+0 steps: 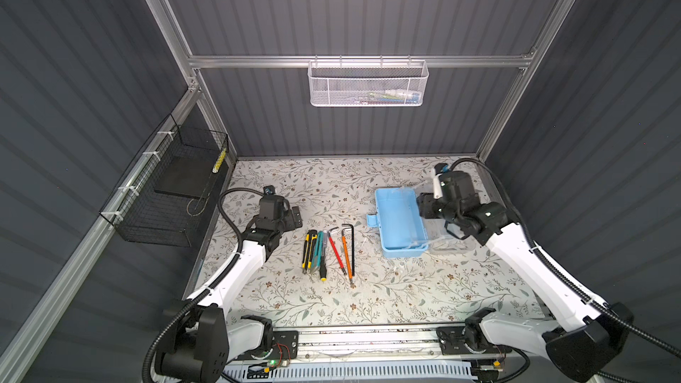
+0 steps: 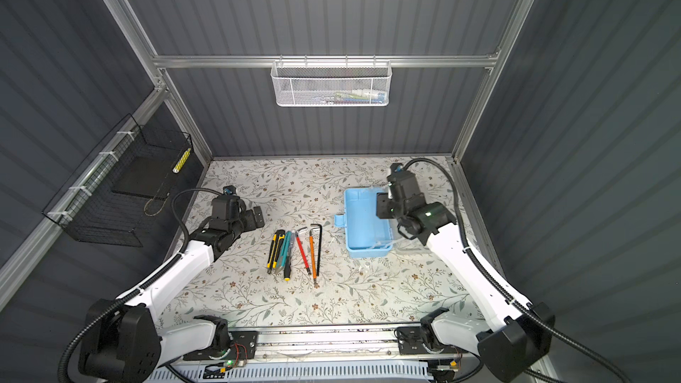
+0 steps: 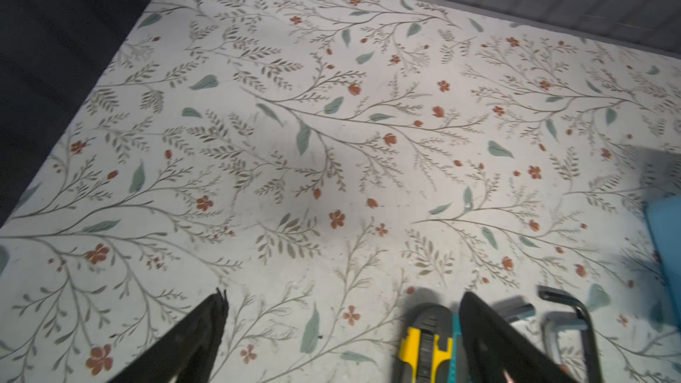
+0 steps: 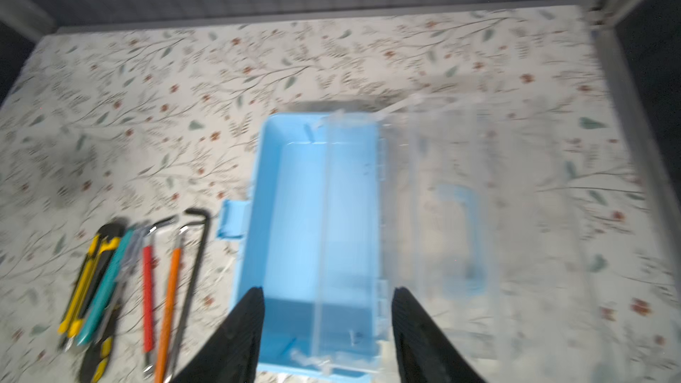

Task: Pack the tool kit
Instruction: 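Move the left gripper over the tools while the right gripper moves toward them, then grasp the black hex key with the right gripper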

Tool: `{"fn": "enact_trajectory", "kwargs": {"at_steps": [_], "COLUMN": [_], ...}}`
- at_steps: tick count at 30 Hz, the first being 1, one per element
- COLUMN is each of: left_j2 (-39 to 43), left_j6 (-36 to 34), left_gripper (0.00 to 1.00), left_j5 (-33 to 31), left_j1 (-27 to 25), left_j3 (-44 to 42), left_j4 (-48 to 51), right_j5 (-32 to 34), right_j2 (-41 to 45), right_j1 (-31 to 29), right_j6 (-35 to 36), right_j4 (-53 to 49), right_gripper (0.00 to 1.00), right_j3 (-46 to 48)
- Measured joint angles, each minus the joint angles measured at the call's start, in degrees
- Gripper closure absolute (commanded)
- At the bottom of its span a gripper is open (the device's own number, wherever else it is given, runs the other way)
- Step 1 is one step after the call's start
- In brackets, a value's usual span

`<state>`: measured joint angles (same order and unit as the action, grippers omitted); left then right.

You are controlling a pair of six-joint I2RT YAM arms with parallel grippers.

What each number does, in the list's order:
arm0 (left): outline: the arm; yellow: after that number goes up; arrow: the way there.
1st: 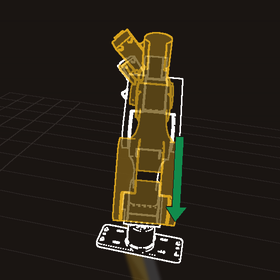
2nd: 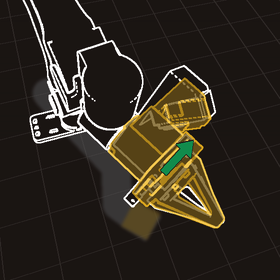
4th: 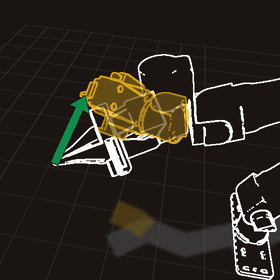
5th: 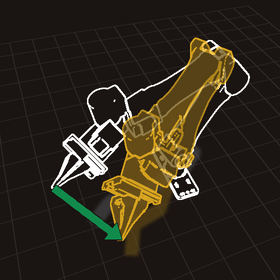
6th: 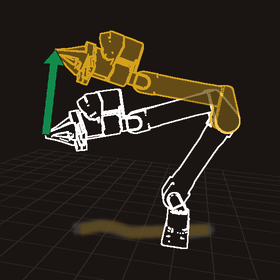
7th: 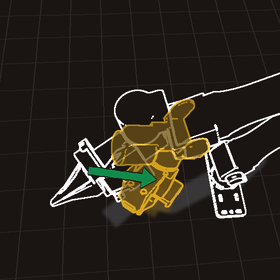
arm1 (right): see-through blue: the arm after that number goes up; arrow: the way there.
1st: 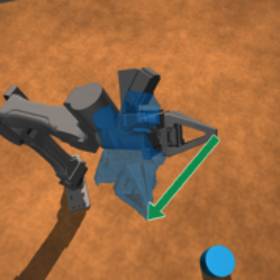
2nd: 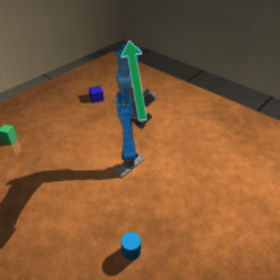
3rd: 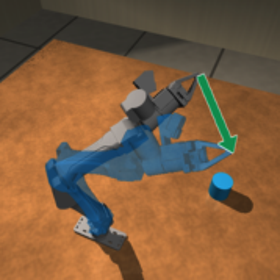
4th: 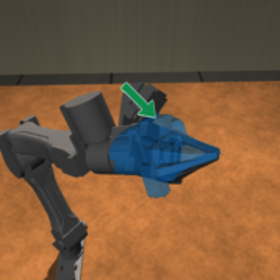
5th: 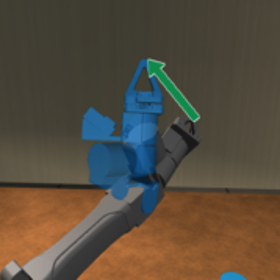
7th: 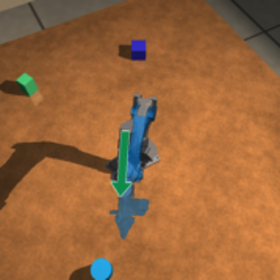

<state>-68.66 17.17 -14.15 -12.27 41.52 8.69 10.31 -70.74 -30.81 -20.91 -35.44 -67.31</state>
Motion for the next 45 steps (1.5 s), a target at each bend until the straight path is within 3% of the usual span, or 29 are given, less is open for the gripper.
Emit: {"fn": "enact_trajectory", "kwargs": {"at_steps": [6,11,29,35,45], "left_j2": [-1.84,-2.32,-2.21,-2.19,-1.73], "left_j6": [-0.98,-1.84,-1.99,-1.99,-1.99], "left_gripper": [0.00,0.00,0.00,0.00,0.00], "left_j5": [2.75,5.88,11.34,11.43,11.43], "left_j1": [0.24,0.35,0.37,0.37,0.37], "left_j3": [-2.32,-5.66,-10.51,-10.64,-11.06], "left_j4": [-5.33,-9.01,-16.52,-16.55,-17.33], "right_j5": [2.84,2.71,-3.91,-4.09,-3.28], "right_j2": [-16.79,-28.09,-46.31,-51.89,-55.56], "right_j1": [-14.64,-20.52,-21.42,-21.42,-20.09], "right_j6": [-5.31,-6.25,-8.66,-8.68,-8.13], "right_j4": [-4.52,-6.45,-8.63,-10.64,-13.38], "right_gripper": [0.43,0.44,0.49,0.51,0.55], "right_j3": [-7.48,-14.60,-23.39,-28.79,-30.27]}}
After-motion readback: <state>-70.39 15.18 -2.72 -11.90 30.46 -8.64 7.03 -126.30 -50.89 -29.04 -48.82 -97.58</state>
